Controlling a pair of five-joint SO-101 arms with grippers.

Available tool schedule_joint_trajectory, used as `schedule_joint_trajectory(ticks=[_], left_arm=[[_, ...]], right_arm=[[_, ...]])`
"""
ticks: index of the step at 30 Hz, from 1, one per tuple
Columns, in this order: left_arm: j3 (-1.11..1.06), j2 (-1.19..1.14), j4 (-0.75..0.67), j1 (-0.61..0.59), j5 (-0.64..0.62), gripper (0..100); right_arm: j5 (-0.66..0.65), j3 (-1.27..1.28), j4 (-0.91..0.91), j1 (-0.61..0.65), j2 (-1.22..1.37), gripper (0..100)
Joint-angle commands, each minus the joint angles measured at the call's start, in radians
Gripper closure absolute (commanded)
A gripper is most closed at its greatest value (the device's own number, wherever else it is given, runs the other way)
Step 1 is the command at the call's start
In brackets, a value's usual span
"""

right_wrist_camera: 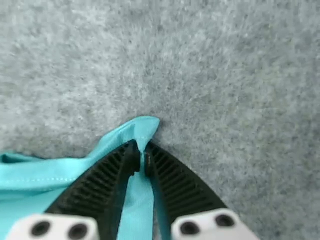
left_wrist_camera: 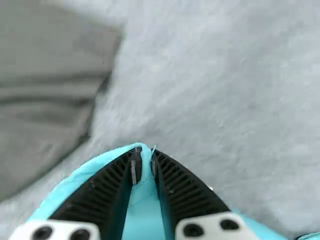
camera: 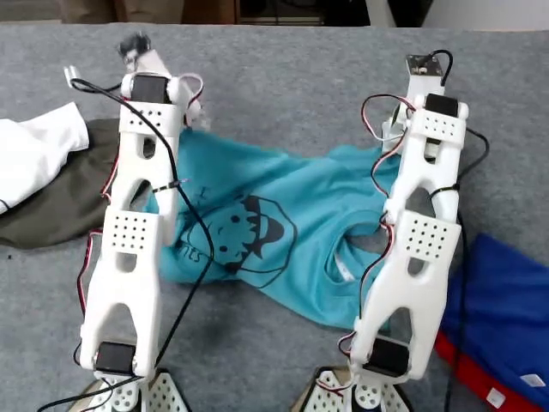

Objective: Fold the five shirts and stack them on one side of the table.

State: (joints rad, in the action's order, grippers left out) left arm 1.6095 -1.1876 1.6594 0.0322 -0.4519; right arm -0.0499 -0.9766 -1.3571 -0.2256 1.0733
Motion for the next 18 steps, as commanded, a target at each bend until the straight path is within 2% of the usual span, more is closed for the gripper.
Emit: schedule_joint_trajectory(ticks=[1, 7, 11, 16, 18], left_arm=[[0.063, 0.022, -0.052, -0.011, 0.012, 98], [0.064, 0.131, 0.012, -0.002, 0.020, 98], [0.063, 0.237, 0.043, -0.002, 0.031, 98], [0.058, 0.398, 0.101, 0.028, 0.109, 98], [0.058, 0.467, 0.101, 0.037, 0.118, 98]], right_arm=[[0.003, -0.051, 0.000, -0.012, -0.007, 99.4], [0.005, -0.101, -0.025, -0.012, -0.012, 99.4], [-0.003, -0.312, -0.186, -0.010, -0.042, 99.4], [-0.003, -0.684, -0.400, -0.010, -0.074, 99.4], [-0.003, -0.688, -0.411, -0.010, -0.137, 99.4]])
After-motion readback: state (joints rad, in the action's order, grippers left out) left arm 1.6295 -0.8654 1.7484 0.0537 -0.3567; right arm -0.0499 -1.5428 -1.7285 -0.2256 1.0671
